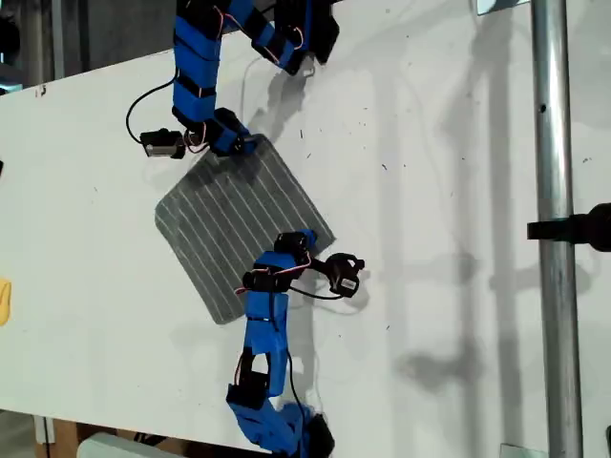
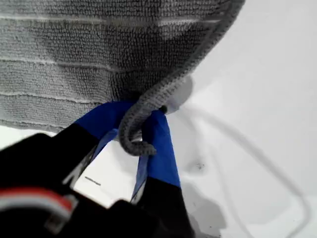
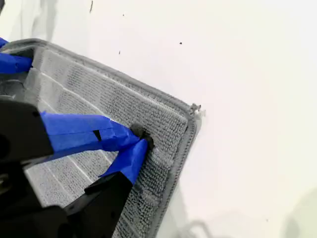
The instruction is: Grasp corners of a towel and fold twice.
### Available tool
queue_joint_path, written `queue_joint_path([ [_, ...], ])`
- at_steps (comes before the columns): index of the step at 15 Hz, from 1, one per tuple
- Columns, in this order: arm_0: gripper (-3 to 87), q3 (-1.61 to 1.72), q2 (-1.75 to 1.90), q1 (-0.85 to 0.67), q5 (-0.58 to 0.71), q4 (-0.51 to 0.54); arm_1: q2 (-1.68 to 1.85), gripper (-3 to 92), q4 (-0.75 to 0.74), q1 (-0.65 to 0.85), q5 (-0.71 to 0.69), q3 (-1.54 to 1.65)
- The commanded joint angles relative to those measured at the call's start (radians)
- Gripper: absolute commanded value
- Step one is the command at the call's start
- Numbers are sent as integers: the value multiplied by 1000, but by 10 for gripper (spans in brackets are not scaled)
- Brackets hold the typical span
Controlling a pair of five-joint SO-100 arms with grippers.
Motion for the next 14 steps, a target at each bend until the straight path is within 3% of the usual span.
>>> queue_joint_path([
  [1, -23, 8, 49, 31, -29, 143, 2, -2, 12, -153, 106, -78],
  [5, -23, 181, 137, 121, -74, 241, 2, -2, 44, -426, 308, -158],
  [8, -23, 680, 459, 173, -160, 54, -21, -2, 44, -543, 391, -229],
  [11, -21, 999, 681, 215, -236, -26, -35, -2, 37, -572, 419, -232],
  [12, -21, 1011, 716, 232, -245, -18, -43, -2, 35, -574, 422, -230],
  [14, -20, 922, 793, 247, -247, 109, -58, -2, 20, -565, 422, -229],
])
